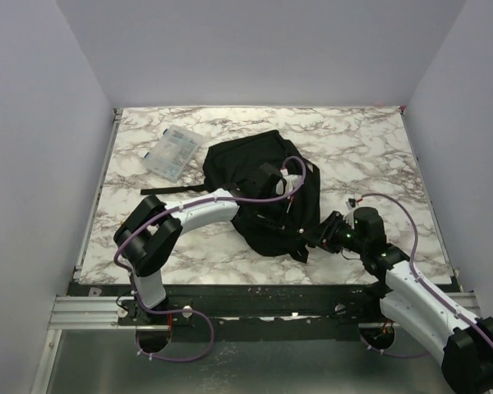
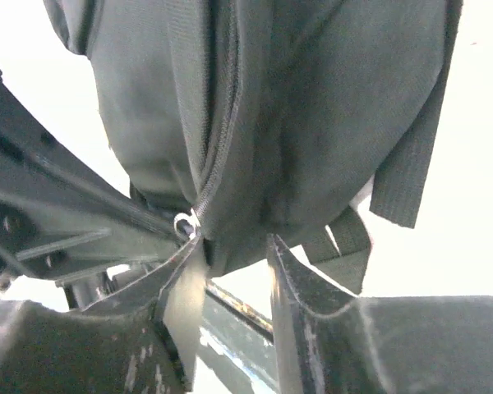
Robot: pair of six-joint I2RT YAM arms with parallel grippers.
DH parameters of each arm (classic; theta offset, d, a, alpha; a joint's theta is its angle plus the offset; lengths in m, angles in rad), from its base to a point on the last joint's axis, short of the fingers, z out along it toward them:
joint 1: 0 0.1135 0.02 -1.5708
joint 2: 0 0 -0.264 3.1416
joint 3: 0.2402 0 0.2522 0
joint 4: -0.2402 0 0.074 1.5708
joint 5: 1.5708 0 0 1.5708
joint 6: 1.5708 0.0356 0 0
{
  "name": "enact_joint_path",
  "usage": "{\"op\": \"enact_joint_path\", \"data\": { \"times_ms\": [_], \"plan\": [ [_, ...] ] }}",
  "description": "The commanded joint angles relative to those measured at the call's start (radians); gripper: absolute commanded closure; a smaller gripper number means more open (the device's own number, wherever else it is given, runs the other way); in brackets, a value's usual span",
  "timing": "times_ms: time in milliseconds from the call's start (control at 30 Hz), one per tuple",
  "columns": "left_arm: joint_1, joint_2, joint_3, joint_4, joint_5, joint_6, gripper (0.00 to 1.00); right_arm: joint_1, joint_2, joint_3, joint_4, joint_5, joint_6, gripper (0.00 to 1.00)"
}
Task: Pack the student bag
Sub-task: Zip the student bag at the center of the board.
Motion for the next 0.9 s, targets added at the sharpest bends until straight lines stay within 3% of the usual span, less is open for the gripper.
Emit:
{"op": "enact_joint_path", "data": {
  "times_ms": [0, 233, 500, 600, 667, 700, 867],
  "plan": [
    [-0.025, -0.074, 0.001, -0.063, -0.075, 0.061, 1.0, 0.0, -0.005, 0.137, -0.255, 0.176, -0.028, 0.58],
    [-0.05, -0.073, 0.01, -0.064, -0.08, 0.045, 1.0, 0.0, 0.063, 0.182, -0.174, 0.176, -0.035, 0.5],
    [-0.112, -0.085, 0.064, -0.188, -0.327, 0.028, 1.0, 0.038, 0.32, 0.229, -0.004, 0.117, -0.041, 0.5],
    [-0.141, -0.026, 0.165, -0.385, -0.567, 0.063, 1.0, 0.053, 0.322, 0.238, -0.027, 0.182, -0.044, 0.69],
    [-0.153, -0.019, 0.177, -0.46, -0.753, 0.089, 1.0, 0.053, 0.294, 0.235, -0.062, 0.25, -0.047, 0.94],
    [-0.15, -0.035, 0.154, -0.468, -0.781, 0.094, 1.0, 0.052, 0.277, 0.231, -0.075, 0.29, -0.045, 1.0],
    [-0.15, -0.182, -0.007, -0.428, -0.752, 0.126, 1.0, 0.016, 0.235, 0.27, -0.125, 0.372, -0.121, 1.0]
  ]
}}
